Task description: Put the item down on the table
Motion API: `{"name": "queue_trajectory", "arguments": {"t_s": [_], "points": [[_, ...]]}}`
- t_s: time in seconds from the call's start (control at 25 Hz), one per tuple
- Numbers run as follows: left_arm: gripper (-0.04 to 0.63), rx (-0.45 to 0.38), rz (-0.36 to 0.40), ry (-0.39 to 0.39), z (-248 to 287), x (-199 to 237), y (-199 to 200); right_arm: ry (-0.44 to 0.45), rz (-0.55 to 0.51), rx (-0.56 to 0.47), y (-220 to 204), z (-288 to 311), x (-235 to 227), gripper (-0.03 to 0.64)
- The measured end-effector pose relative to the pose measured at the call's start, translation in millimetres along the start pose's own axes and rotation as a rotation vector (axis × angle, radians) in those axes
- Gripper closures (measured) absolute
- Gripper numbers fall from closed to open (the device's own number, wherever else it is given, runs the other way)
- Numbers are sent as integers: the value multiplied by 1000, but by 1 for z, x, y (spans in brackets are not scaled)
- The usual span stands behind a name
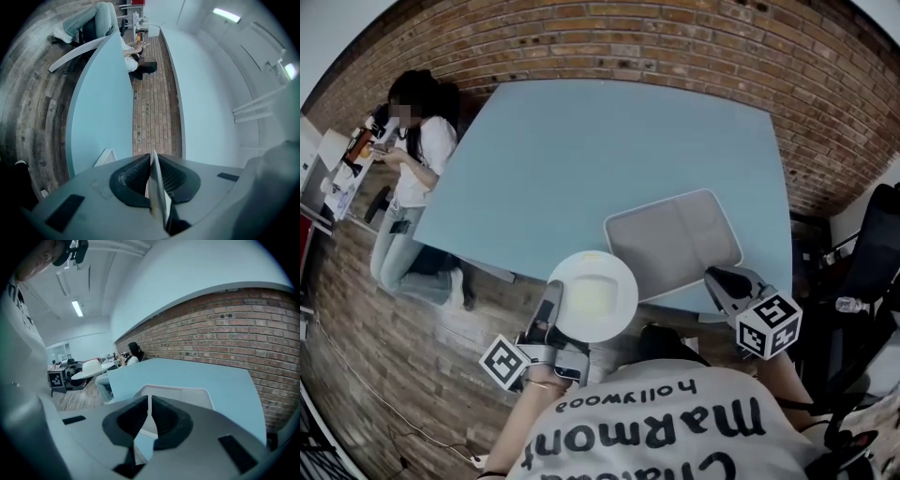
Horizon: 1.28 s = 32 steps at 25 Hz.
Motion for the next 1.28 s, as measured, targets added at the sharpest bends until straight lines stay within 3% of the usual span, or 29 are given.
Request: {"name": "queue_trajectory", "arguments": {"t_s": [0.2, 0.44, 0.76, 1.28], "points": [[565, -23, 27, -8, 25, -4, -3, 3, 39, -20, 8, 9, -37, 601], [565, -40, 115, 26, 48, 12, 2, 44, 42, -25, 12, 29, -65, 601], [565, -48, 135, 122, 68, 46, 4, 128, 61, -6, 5, 63, -78, 601], [565, 1, 141, 242, 107, 96, 4, 170, 69, 1, 9, 103, -110, 601]]}}
Point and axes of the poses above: the fingertips, and each gripper's own axes: z forward along the fingers, x to its left, y out of its top, the point moved 2 cm from there along -z, backward along the fingers, and after that the axes turned 12 degrees about -z, right-handed, at the moved point
